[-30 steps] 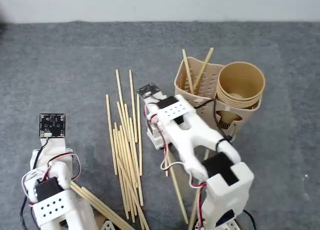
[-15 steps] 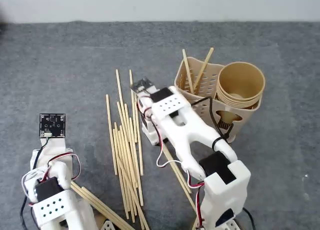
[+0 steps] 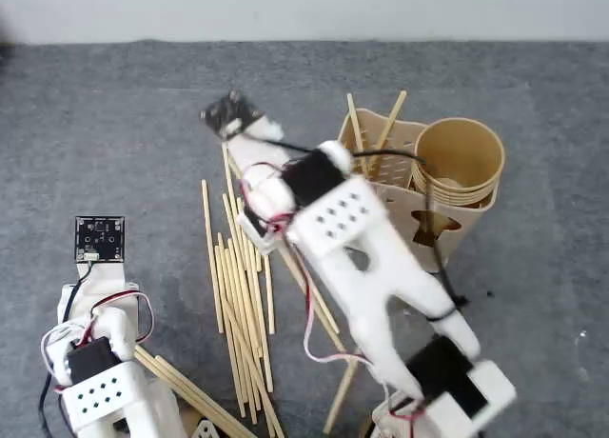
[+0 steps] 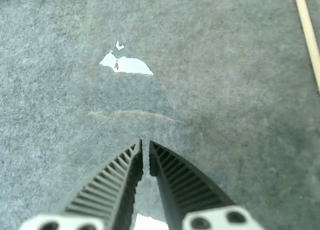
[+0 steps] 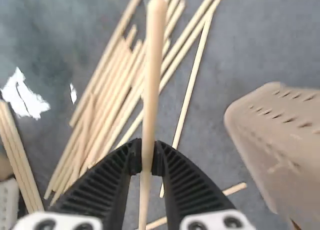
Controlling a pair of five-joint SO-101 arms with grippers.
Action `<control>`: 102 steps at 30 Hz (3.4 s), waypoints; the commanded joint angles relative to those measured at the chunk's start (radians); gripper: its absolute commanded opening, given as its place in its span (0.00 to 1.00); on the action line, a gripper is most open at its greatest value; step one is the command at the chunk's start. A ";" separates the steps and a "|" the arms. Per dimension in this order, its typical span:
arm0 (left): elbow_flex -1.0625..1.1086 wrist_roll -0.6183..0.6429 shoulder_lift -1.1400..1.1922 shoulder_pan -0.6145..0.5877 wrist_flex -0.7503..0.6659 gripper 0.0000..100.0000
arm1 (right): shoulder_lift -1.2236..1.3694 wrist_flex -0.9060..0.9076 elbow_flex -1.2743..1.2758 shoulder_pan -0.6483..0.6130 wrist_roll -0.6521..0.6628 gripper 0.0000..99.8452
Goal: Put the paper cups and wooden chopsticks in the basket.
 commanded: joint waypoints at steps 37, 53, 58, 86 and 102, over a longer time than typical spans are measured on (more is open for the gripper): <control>0.013 -0.012 -0.009 -0.002 -0.055 0.03 | -0.242 -0.490 -0.330 0.456 0.133 0.01; 0.013 -0.012 -0.009 -0.002 -0.054 0.03 | -0.254 -0.487 0.060 0.472 0.133 0.12; 0.013 -0.012 -0.009 -0.002 -0.054 0.03 | -0.280 -0.470 0.014 0.470 0.091 0.12; 0.013 -0.012 -0.009 -0.002 -0.054 0.03 | 0.329 -0.165 -0.052 0.071 -0.196 0.22; 0.013 -0.012 -0.009 -0.002 -0.054 0.03 | 0.615 -0.549 -0.054 0.065 -0.192 0.22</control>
